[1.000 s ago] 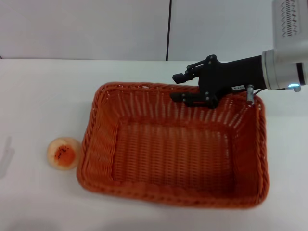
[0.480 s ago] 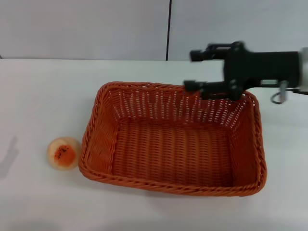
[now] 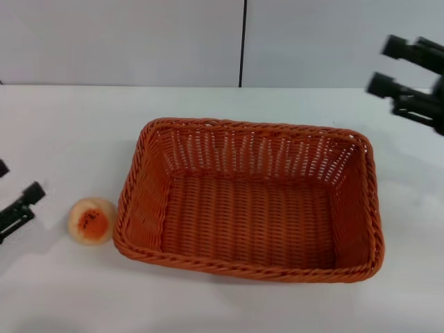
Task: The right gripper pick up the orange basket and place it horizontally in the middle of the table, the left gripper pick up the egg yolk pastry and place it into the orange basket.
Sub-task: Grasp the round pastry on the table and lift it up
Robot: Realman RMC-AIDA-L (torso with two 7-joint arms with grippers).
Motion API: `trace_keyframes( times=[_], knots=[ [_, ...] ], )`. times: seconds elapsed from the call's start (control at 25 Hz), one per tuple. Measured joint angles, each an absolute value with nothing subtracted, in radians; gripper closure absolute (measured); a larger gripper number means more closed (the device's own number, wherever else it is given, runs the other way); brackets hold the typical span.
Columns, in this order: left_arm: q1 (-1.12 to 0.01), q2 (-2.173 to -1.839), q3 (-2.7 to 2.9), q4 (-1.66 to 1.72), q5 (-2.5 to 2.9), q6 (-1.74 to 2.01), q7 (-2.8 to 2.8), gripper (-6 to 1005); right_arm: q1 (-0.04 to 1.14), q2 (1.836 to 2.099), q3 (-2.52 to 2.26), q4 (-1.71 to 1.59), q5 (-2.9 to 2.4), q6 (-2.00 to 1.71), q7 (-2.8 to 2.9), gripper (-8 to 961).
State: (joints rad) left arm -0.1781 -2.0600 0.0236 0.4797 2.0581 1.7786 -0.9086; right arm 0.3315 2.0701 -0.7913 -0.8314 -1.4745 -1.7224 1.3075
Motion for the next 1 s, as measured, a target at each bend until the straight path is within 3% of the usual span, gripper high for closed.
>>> trace_keyframes(
  times=[0.56, 1.0],
  knots=[
    [-0.206, -2.067, 0.249, 0.427, 2.059, 1.499, -0.842, 179, 0.312, 2.066, -0.666, -0.767, -1.471, -1.851, 1.317, 230],
    [-0.229, -2.067, 0.276, 0.302, 2.060, 1.454, -0.774, 180, 0.333, 2.042, -0.625, -0.697, -1.460, -1.856, 1.331, 231]
  ],
)
